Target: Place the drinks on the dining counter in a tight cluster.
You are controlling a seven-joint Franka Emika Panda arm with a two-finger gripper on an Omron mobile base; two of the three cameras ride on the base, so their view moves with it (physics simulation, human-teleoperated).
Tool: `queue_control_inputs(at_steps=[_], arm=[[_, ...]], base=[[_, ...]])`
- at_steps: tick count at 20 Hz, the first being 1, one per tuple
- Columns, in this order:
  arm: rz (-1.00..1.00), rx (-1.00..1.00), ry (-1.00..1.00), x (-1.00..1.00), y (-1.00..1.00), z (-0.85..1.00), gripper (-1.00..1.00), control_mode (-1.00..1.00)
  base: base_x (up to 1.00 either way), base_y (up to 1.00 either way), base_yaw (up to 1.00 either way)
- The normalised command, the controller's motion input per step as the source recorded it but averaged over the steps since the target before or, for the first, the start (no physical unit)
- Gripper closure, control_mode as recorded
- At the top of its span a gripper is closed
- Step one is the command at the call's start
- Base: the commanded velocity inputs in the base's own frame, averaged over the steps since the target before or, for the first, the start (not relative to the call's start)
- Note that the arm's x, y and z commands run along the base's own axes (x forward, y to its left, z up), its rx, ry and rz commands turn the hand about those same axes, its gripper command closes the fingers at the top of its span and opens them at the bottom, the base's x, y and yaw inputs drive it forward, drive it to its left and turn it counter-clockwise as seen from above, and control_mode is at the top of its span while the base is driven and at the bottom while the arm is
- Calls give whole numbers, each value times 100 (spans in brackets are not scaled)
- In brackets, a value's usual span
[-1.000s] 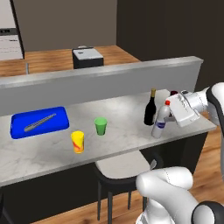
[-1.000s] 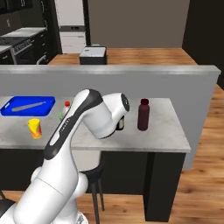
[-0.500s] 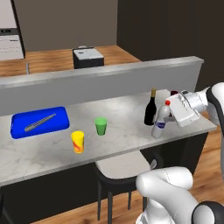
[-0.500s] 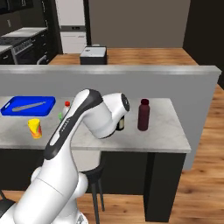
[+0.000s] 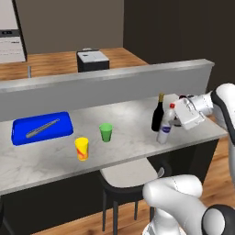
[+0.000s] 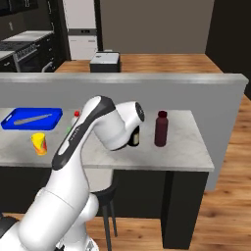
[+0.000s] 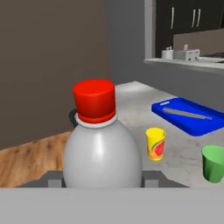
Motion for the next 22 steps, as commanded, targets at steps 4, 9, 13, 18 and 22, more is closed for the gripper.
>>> queue_control_inputs(at_steps=[4, 9, 13, 18, 22], arm=[[0, -7, 29, 42, 7, 25, 100, -100], [-1, -15, 36, 34, 17, 30, 100, -100], [-10, -18, 7, 34, 1, 1, 100, -100], [-17, -8, -4, 38, 0, 0, 100, -100], [-21, -1, -15, 22, 0, 0, 100, -100]], base=[[0, 0, 0], [0, 0, 0], [0, 0, 0], [0, 0, 0], [0, 0, 0]])
